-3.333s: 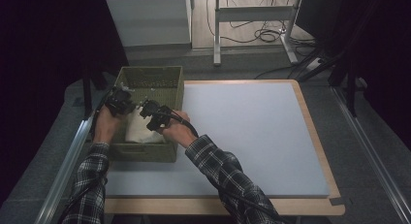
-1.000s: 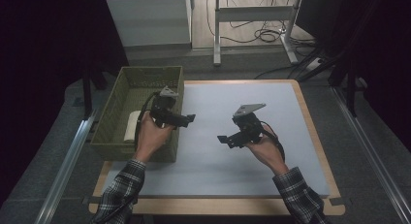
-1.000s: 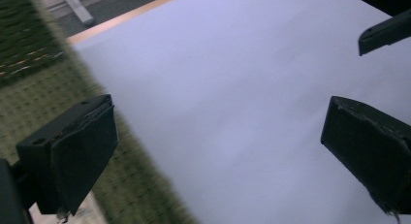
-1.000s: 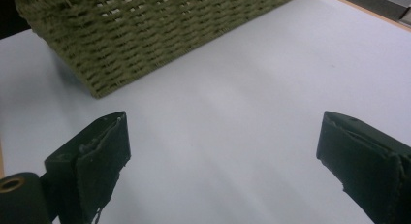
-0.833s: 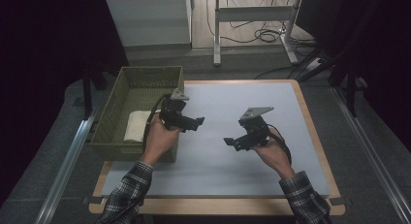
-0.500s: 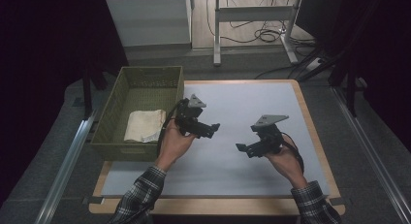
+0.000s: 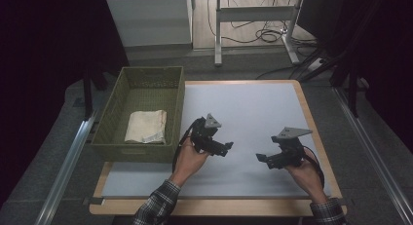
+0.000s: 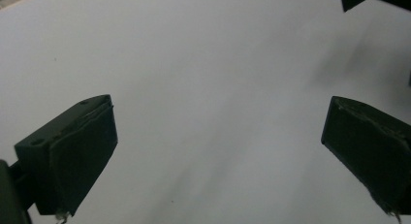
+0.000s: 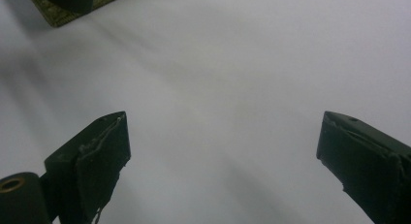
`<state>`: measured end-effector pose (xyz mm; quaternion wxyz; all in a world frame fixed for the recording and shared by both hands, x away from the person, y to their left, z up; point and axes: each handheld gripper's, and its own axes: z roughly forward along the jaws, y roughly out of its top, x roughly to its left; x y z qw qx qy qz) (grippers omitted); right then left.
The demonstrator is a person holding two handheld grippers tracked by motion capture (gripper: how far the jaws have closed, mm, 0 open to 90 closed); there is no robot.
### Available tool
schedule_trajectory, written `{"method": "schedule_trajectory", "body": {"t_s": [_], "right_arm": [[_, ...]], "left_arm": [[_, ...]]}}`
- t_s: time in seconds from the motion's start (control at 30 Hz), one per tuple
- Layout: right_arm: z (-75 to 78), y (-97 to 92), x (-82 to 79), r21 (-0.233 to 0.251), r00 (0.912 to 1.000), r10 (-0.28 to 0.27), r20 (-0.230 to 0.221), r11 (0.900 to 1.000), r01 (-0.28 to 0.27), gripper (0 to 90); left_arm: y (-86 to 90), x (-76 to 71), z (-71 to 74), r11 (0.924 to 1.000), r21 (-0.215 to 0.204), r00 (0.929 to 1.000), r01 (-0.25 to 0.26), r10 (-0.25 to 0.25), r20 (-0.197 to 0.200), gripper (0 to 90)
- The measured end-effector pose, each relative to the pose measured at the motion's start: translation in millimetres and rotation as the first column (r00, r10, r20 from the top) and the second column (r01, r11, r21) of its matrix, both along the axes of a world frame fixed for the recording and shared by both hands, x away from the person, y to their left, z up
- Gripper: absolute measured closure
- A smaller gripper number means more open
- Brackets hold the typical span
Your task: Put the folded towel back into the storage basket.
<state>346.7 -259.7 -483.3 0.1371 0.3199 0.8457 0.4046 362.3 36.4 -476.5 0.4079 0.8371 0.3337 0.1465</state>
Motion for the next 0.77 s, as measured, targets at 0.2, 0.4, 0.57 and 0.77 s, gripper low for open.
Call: {"method": "schedule_trajectory", "body": {"t_s": [0.2,0.4,0.57,0.77], "right_arm": [[-14.2,-12.9,-5.8,-0.011,0.9998,-0.017,-0.011,0.9998,0.017,5.1],[-31.0,-20.2,-7.5,-0.048,0.9989,-0.037,-0.029,0.9982,0.036,5.1],[-46.8,-24.0,-7.7,-0.092,0.9981,-0.05,-0.035,0.9947,0.047,5.0],[-47.9,-20.9,-9.5,-0.122,0.9985,-0.053,-0.017,0.9912,0.05,4.9]], "left_arm": [[-2.1,-8.9,-29.5,0.9986,0.052,0.9998,-0.002,0.003,-0.021,0.0],[1.4,-12.0,-54.8,0.9962,0.086,0.9979,-0.011,0.017,-0.063,0.0],[4.3,-12.1,-67.2,0.9962,0.082,0.9943,-0.03,0.038,-0.1,1.0],[3.1,-13.3,-68.0,0.9953,0.092,0.9952,-0.03,0.038,-0.09,0.5]]}}
